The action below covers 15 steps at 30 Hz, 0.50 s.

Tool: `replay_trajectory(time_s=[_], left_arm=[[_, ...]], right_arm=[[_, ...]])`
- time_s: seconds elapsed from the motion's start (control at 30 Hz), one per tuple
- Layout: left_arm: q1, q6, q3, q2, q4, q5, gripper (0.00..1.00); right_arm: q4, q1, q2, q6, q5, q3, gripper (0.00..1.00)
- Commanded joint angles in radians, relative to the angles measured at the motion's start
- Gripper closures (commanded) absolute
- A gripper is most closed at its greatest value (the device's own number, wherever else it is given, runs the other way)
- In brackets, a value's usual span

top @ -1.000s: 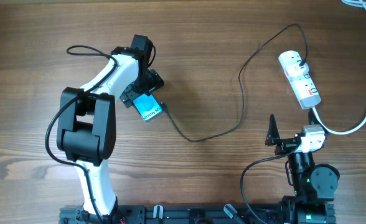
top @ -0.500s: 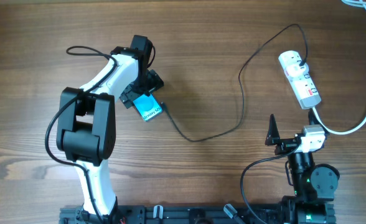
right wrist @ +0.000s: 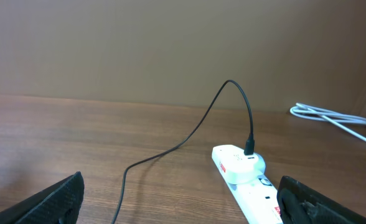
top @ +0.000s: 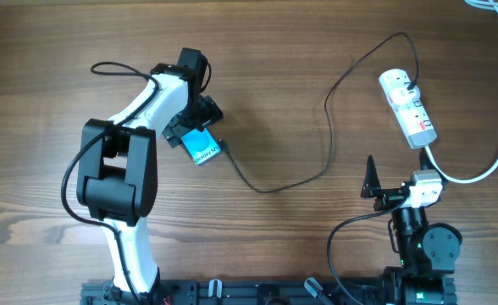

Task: Plug charger to phone and switch on socket
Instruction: 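Lift the phone with the left gripper and stand it upright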

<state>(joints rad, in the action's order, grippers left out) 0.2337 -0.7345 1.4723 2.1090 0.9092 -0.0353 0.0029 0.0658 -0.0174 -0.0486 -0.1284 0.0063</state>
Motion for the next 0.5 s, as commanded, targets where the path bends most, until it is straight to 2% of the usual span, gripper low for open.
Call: replay_trajectory(time_s=[0.0,0.2,0.37,0.47], left_arm=[[0.0,0.023,-0.034,0.019,0.02,-0.017,0.09],[0.0,0.024,-0.034,0.019,0.05,-0.01,0.24],[0.0,0.024,-0.035,0.019,0.072,-0.01,0.28],[-0.001,0.024,-0.034,0.019,0.064,-0.011,0.36]], right_arm=[[0.003,-0.001,0.01,0.014,0.017,-0.001,0.0],[0.003,-0.001,0.01,0.014,0.017,-0.001,0.0],[0.003,-0.001,0.01,0.014,0.017,-0.001,0.0],[0.003,-0.001,0.01,0.015,0.017,-0.001,0.01]])
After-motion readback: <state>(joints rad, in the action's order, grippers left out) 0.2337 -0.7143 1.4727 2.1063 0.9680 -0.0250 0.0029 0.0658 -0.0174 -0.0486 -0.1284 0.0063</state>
